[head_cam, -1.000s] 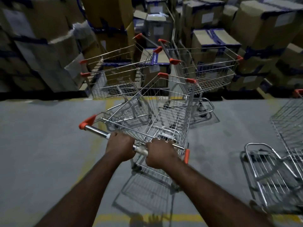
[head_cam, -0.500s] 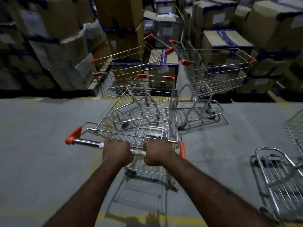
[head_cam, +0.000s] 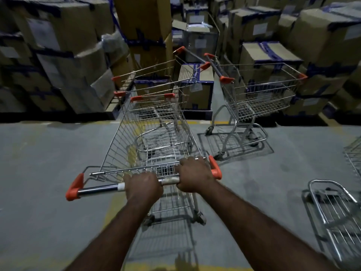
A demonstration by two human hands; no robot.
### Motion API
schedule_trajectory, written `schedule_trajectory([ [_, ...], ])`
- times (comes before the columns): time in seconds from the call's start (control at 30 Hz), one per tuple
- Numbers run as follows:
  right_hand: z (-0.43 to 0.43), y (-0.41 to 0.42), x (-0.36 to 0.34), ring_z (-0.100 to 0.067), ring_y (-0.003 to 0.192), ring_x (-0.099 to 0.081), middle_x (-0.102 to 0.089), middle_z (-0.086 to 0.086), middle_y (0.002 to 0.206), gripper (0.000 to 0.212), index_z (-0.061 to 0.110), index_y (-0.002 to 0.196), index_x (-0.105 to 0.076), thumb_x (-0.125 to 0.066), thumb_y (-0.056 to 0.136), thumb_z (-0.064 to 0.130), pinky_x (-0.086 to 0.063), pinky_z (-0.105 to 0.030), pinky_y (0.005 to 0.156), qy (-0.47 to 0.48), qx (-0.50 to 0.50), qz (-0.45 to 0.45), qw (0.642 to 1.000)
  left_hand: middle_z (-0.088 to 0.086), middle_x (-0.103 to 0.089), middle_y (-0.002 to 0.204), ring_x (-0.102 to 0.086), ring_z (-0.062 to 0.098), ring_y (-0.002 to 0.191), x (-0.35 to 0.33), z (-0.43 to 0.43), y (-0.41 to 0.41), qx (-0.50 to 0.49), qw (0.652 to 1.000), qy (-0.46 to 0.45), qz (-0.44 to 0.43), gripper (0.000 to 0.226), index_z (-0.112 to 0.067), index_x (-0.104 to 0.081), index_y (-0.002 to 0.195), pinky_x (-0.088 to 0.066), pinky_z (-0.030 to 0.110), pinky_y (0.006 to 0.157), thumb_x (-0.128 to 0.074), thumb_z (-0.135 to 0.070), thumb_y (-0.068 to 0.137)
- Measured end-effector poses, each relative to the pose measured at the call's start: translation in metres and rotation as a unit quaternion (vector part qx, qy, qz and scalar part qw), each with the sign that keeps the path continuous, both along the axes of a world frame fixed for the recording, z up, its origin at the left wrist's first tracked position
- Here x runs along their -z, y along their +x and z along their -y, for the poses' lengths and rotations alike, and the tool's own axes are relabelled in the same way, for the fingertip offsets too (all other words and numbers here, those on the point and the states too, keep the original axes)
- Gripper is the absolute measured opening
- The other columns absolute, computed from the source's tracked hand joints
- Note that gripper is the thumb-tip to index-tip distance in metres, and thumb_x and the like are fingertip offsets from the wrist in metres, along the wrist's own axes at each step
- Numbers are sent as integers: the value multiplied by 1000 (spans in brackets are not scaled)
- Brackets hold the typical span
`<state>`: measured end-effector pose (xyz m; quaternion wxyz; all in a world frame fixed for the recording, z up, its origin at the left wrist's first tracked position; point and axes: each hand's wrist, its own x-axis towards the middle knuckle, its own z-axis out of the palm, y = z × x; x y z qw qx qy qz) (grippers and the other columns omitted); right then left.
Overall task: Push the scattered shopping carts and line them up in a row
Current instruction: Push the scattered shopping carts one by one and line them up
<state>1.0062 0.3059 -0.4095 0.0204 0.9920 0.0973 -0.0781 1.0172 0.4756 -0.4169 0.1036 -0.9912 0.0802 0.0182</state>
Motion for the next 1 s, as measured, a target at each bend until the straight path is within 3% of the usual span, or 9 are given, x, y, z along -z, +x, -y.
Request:
schedule_trajectory([
  [0.17, -3, 9, -4, -30, 132, -46, -47, -4, 146, 56, 25, 135, -56, -66, 85, 47, -41, -53, 104, 31, 8, -21, 999, -3, -71, 93, -66, 20, 88, 1, -6, 2, 3, 1000, -10, 16, 28, -24, -66, 95, -40, 37, 85, -52, -47, 88],
  [0.37, 0, 34, -1, -34, 120, -61, -36, -6, 154, 64, 21, 139, -53, -70, 82, 43, -53, -47, 93, 40, 2, -79, 996, -5, -71, 94, -68, 17, 87, 0, -5, 9, -10, 1000, -18, 4, 37, -26, -68, 100, -46, 31, 81, -53, -56, 85],
  [0.43, 7, 42, -1, -34, 124, -58, -29, -6, 158, 74, 22, 145, -50, -73, 79, 48, -51, -46, 96, 52, -8, -102, 993, -6, -72, 100, -68, 17, 95, -4, -1, 17, -21, 999, -3, -44, 44, -26, -68, 104, -46, 33, 84, -54, -62, 83],
  [0.5, 18, 52, -8, -33, 134, -50, -26, -6, 160, 86, 22, 151, -44, -76, 79, 57, -45, -47, 104, 82, -38, -154, 984, -7, -70, 112, -66, 18, 105, -16, 5, 32, -1, 985, -33, -167, 46, -31, -67, 111, -47, 35, 90, -62, -63, 79],
  [0.57, 35, 64, -21, -31, 139, -45, -35, -7, 159, 82, 21, 152, -44, -71, 85, 59, -40, -47, 108, 169, -49, -204, 963, -2, -67, 124, -62, 19, 107, -35, 25, 48, 35, 942, -112, -314, 47, -30, -65, 121, -47, 30, 87, -76, -44, 78],
  [0.63, 57, 77, -34, -29, 135, -51, -50, -8, 151, 68, 20, 148, -49, -66, 90, 53, -43, -43, 107, 232, -38, -178, 955, 2, -64, 126, -61, 22, 111, -52, 63, 64, 61, 919, -164, -353, 52, -22, -61, 128, -43, 26, 82, -78, -21, 79],
  [0.77, 120, 104, -46, -31, 118, -58, -59, -10, 127, 40, 18, 126, -61, -61, 89, 31, -50, -43, 94, 227, -32, -17, 973, 7, -68, 112, -66, 28, 107, -58, 146, 107, 80, 933, -254, -242, 38, -16, -64, 116, -55, 37, 86, -66, -20, 78],
  [0.9, 187, 121, -44, -32, 147, -28, -30, -10, 161, 64, 20, 153, -35, -55, 95, 40, -28, -51, 115, 181, 17, 43, 982, 3, -46, 147, -45, 28, 134, -58, 213, 138, 115, 976, -147, -113, 68, -25, -44, 146, -48, 47, 103, -60, -40, 82],
  [1.0, 237, 129, -48, -32, 154, -8, -10, -9, 169, 76, 20, 160, -18, -52, 98, 49, -13, -60, 119, 145, 42, 55, 987, 6, -24, 163, -25, 30, 148, -64, 257, 154, 133, 985, -102, -43, 83, -27, -27, 156, -34, 52, 114, -63, -53, 86],
])
